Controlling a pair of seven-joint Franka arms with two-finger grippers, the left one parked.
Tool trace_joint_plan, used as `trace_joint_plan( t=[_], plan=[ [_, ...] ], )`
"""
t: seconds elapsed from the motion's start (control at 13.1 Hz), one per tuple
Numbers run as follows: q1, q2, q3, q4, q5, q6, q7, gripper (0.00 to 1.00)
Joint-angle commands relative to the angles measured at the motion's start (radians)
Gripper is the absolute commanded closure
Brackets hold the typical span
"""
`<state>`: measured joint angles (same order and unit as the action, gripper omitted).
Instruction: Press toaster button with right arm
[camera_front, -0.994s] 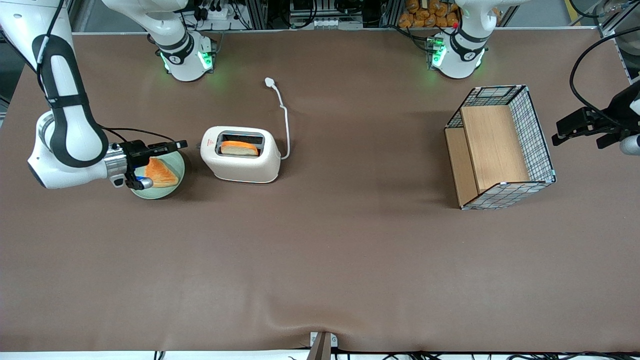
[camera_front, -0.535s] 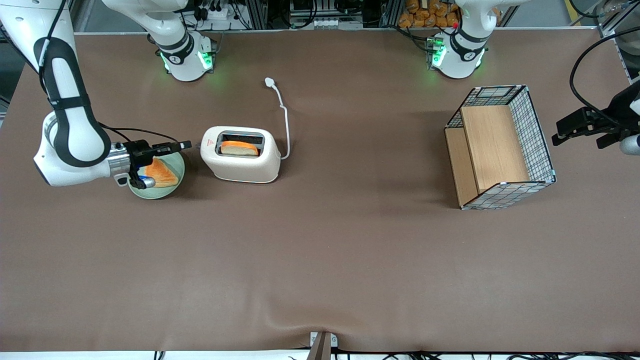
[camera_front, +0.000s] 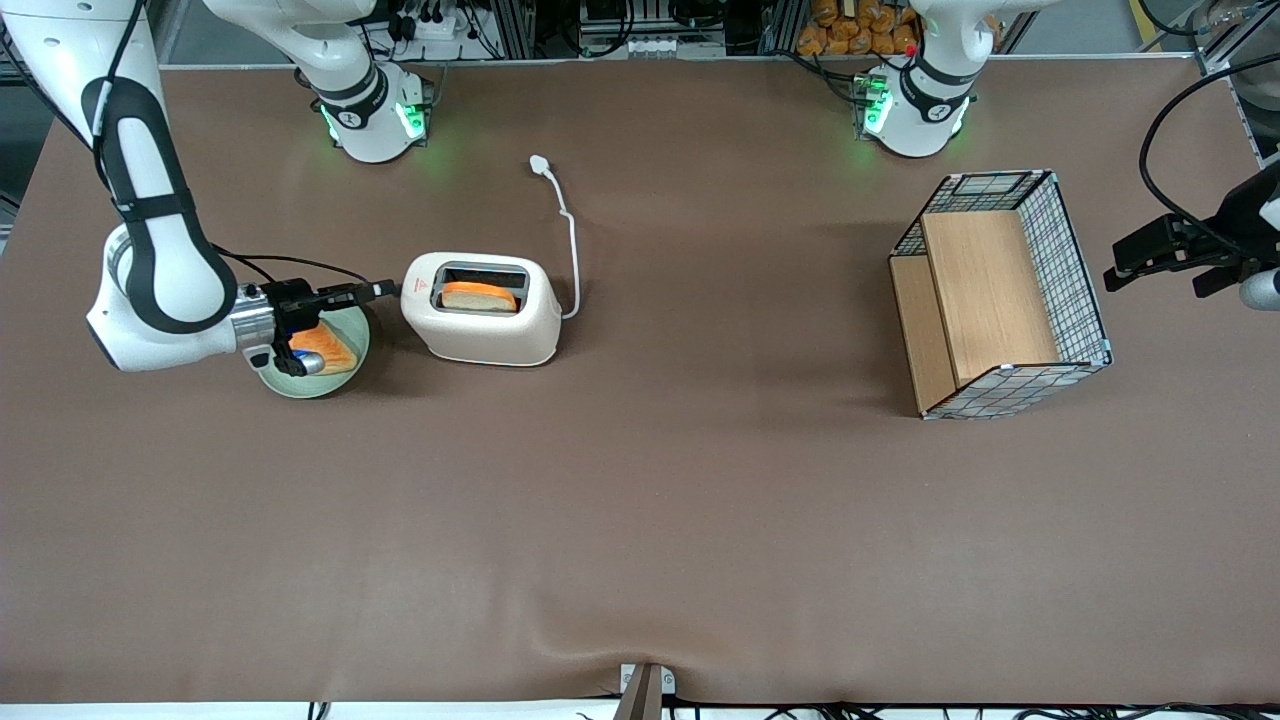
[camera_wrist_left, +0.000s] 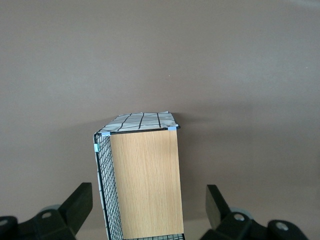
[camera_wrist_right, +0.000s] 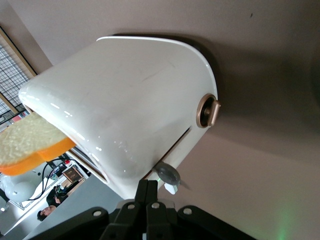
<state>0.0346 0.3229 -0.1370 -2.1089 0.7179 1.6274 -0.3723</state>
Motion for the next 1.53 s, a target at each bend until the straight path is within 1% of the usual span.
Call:
trace_joint_plan(
  t=[0.0,0.54,1.45],
  plan=[
    [0.004,0.011,-0.003,-0.016,0.026,0.023,-0.022,1.0],
    [0.004,0.054,-0.003,-0.014,0.026,0.037,-0.033,1.0],
    [0.008,0.146,-0.003,-0.013,0.029,0.115,-0.06,1.0]
  ],
)
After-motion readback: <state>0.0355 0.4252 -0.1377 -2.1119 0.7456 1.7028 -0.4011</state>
